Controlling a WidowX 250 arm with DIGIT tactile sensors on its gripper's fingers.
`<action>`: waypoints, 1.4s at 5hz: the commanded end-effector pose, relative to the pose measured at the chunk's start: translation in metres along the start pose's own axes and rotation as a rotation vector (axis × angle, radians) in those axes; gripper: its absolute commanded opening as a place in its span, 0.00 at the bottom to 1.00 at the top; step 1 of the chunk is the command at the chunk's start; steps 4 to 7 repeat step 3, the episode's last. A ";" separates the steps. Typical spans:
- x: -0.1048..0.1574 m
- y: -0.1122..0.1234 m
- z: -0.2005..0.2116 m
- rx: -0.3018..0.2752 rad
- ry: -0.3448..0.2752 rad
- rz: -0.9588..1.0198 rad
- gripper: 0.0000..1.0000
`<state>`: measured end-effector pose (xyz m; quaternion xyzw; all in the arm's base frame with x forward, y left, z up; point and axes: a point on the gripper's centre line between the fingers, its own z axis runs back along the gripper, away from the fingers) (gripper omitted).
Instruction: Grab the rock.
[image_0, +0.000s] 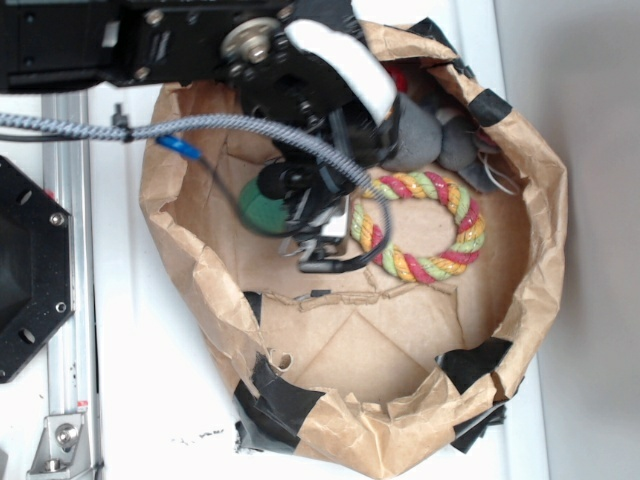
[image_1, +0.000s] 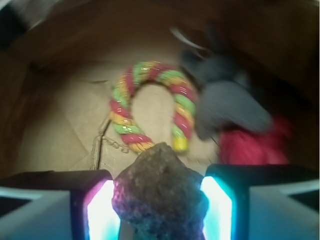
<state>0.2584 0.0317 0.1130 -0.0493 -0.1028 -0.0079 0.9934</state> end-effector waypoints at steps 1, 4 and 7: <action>0.014 -0.075 0.055 0.080 0.056 0.231 0.00; 0.014 -0.078 0.055 0.099 0.039 0.211 0.00; 0.014 -0.078 0.055 0.099 0.039 0.211 0.00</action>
